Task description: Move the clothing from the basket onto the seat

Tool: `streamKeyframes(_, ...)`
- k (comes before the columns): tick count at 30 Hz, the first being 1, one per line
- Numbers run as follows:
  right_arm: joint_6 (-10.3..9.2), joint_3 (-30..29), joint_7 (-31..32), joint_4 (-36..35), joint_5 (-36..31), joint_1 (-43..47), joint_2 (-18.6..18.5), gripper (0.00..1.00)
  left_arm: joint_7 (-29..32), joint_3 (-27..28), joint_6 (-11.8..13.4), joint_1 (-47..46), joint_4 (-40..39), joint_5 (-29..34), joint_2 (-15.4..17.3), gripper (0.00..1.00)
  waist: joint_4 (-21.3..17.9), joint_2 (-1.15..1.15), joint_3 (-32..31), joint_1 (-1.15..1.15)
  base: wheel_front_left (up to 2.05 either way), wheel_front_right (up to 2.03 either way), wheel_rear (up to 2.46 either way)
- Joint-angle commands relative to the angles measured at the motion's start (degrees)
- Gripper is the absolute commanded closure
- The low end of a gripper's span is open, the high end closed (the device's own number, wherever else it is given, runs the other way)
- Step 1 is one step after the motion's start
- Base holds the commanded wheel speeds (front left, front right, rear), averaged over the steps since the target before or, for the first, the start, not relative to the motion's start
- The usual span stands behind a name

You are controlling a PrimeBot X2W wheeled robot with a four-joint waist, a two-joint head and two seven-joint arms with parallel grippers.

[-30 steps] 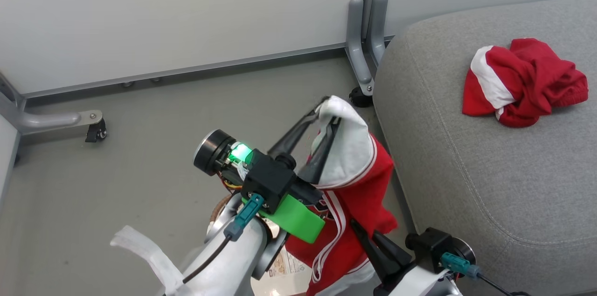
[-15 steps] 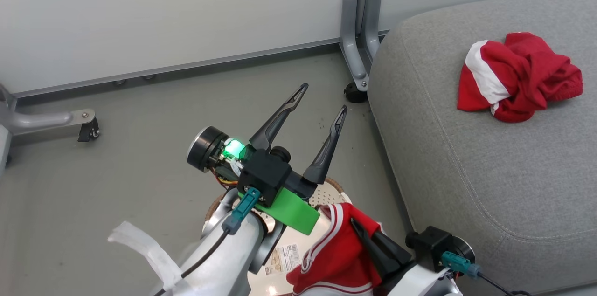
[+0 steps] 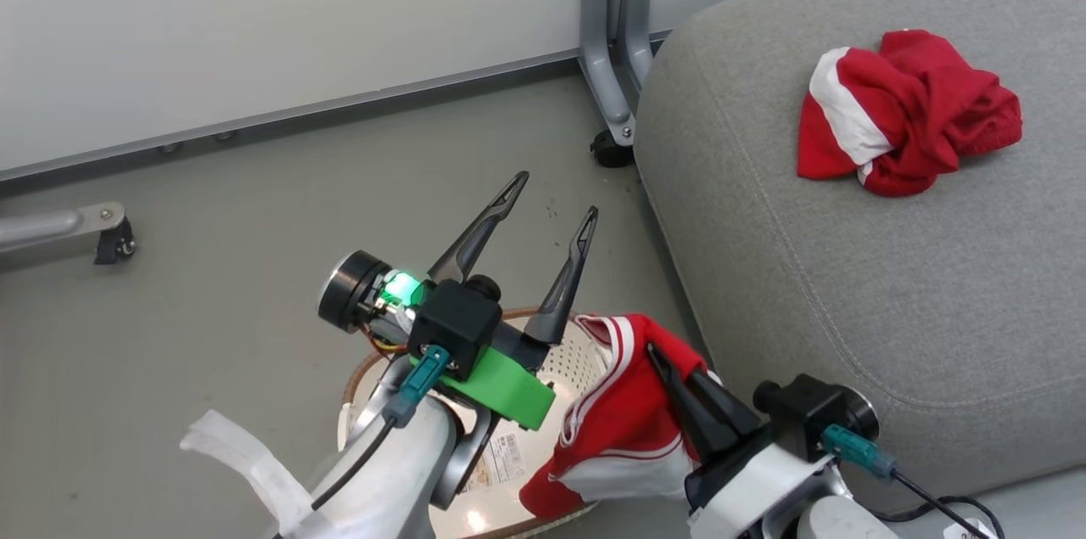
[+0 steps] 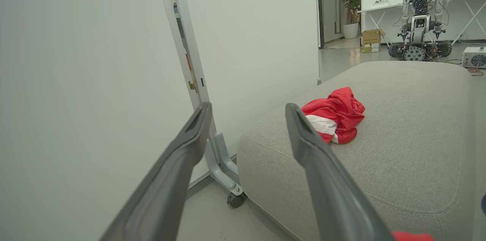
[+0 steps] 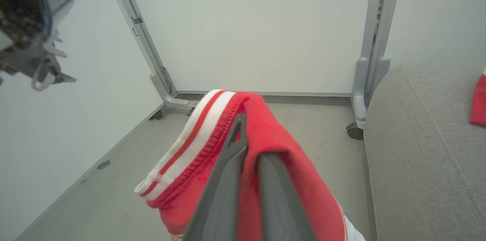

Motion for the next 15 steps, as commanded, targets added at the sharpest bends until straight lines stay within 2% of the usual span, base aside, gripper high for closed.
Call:
streamKeyframes(1,-0.02,-0.6,-0.2,-1.0,-0.7,-1.2,0.0,1.0,-0.3,0.4,0.2,1.0,0.3,-0.2,0.7,0.0,-1.7,0.0,1.1,0.0,0.0,0.0,0.0)
streamKeyframes(7,-0.02,-3.0,-0.2,-4.3,-2.2,-2.0,0.4,1.0,-0.4,1.7,0.3,2.7,0.8,-0.7,2.6,0.0,-5.6,0.0,3.3,0.0,0.0,0.0,0.0)
streamKeyframes(15,-0.02,-6.1,-0.2,-7.3,-3.6,-1.3,1.8,1.0,-0.4,7.0,2.0,7.1,-0.9,0.4,5.2,0.0,-12.4,0.0,6.5,0.0,0.0,0.0,0.0)
